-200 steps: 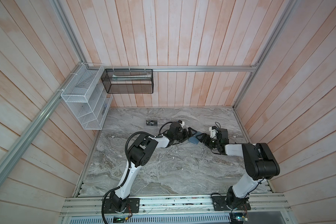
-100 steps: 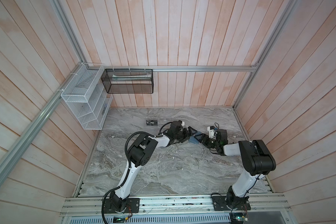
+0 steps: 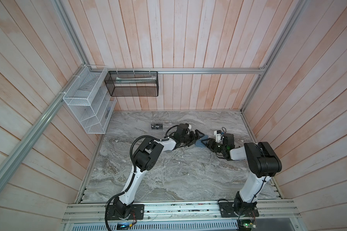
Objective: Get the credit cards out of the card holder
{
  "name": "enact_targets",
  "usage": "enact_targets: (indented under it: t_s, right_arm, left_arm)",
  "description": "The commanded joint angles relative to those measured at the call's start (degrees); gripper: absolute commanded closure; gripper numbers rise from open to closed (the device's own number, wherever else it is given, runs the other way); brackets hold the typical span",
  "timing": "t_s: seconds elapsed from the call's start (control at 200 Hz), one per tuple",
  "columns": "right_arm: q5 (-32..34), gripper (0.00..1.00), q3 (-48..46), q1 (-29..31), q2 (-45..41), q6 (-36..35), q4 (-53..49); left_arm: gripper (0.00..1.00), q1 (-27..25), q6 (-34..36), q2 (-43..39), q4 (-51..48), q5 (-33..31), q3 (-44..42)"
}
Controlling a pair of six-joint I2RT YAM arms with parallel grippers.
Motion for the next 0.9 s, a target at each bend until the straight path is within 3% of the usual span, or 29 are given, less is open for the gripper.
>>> enact_targets:
  t_s: [0.0,0.23,0.55,0.895]
  right_arm:
    - [-2.0,0.57,-0.8,0.1,1.1,0.9,3.2]
    - [-2.9,0.7,-1.9,0.2,1.7,2.0,5.9]
    - [-2.2,0.99,-2.9,0.1,-2.4,0.5,2.5]
    - [1.1,1.0,-4.6,0.2,-17.8,-5.2,-11.6]
  left_arm:
    - [0.0,-0.7,-0.6,2.2,-1.1,0.5,1.4]
    - [0.0,-1.4,0.2,1.9,-2.6,0.4,2.2]
    - [0.0,-1.6,0.2,-1.1,-2.8,-0.2,1.1]
    - [0.0,-2.2,2.6,-11.4,-5.7,-2.4,-2.2]
